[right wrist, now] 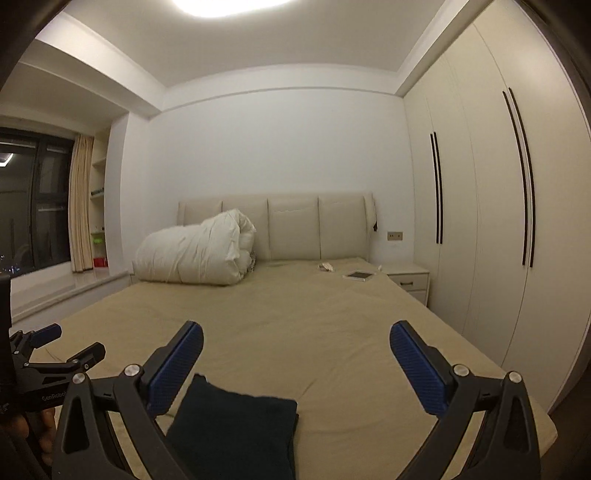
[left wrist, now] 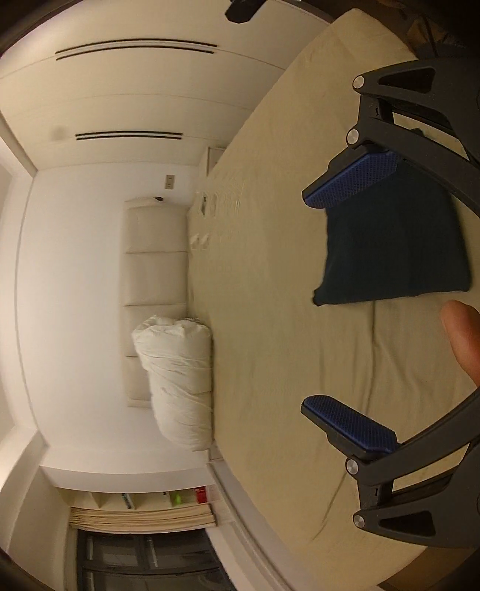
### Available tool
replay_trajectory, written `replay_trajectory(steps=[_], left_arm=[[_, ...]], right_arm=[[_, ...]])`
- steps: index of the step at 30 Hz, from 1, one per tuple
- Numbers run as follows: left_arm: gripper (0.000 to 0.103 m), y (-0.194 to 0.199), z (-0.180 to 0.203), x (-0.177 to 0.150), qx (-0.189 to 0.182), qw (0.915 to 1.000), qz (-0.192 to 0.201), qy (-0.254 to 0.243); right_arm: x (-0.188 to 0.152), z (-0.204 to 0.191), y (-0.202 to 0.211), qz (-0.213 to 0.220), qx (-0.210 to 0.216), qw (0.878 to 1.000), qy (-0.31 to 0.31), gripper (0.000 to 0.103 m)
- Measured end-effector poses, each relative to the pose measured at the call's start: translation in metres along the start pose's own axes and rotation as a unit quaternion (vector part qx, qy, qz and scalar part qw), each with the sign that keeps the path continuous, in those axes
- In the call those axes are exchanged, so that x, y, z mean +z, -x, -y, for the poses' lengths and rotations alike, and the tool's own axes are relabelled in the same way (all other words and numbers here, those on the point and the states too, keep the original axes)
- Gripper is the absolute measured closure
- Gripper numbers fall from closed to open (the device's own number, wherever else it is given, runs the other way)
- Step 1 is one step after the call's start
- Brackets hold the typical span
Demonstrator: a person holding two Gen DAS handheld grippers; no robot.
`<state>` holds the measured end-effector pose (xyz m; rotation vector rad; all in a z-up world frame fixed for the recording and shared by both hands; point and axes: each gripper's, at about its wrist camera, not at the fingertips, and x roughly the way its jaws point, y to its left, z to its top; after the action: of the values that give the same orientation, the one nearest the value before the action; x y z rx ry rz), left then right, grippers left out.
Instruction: Fold small clothes
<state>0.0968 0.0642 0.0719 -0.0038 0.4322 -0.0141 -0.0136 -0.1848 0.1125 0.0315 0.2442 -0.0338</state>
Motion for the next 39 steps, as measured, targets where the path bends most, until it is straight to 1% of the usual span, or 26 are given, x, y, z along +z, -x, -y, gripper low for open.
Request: replay_trajectory(steps=[2, 4, 5, 6, 8, 9, 14, 17, 21, 27, 39], left_arm=[[0.0, -0.015, -0.001, -0.015, 0.002, 0.9996, -0.027, 0.011], [0.0, -0.031, -0.004, -0.028, 0.023, 0.9985, -0.049, 0.005], [0.0, -0.038, -0.004, -0.034, 0.036, 0.9976, -0.059, 0.001], [0.0, -0.045, -0.006, -0.038, 0.04, 0.9972, -0.064, 0.0], [0.0, -0.055, -0.006, -0.047, 0.04, 0.9966, -0.072, 0.003], [0.0, -0.06, -0.006, -0.053, 0.04, 0.9958, -0.082, 0.003], [0.0, -0.097, -0.004, -0.074, 0.037, 0.9908, -0.13, 0.01], [0.0, -0.111, -0.005, -0.085, 0.04, 0.9872, -0.154, 0.012], [0.0, -0.124, -0.009, -0.096, 0.032, 0.9828, -0.18, 0.023], [0.0, -0.13, -0.011, -0.107, 0.03, 0.9788, -0.201, 0.021], [0.0, -0.134, -0.013, -0.118, 0.027, 0.975, -0.22, 0.023]], right_arm=[[-0.022, 0.004, -0.016, -0.043, -0.006, 0.999, -0.013, 0.0], [-0.041, 0.007, -0.03, -0.082, -0.013, 0.996, -0.027, 0.0], [-0.049, 0.01, -0.033, -0.096, -0.019, 0.995, -0.031, 0.0], [-0.058, 0.01, -0.039, -0.111, -0.027, 0.993, -0.036, 0.0], [-0.066, 0.011, -0.044, -0.126, -0.034, 0.991, -0.04, 0.0], [-0.069, 0.011, -0.047, -0.135, -0.037, 0.989, -0.041, 0.0], [-0.068, 0.001, -0.048, -0.156, -0.04, 0.986, -0.039, 0.0], [-0.071, -0.004, -0.051, -0.173, -0.037, 0.984, -0.032, 0.0], [-0.079, -0.011, -0.054, -0.194, -0.035, 0.98, -0.026, 0.0], [-0.089, -0.019, -0.058, -0.215, -0.03, 0.976, -0.018, 0.0], [-0.103, -0.02, -0.065, -0.243, -0.024, 0.97, -0.017, 0.0]])
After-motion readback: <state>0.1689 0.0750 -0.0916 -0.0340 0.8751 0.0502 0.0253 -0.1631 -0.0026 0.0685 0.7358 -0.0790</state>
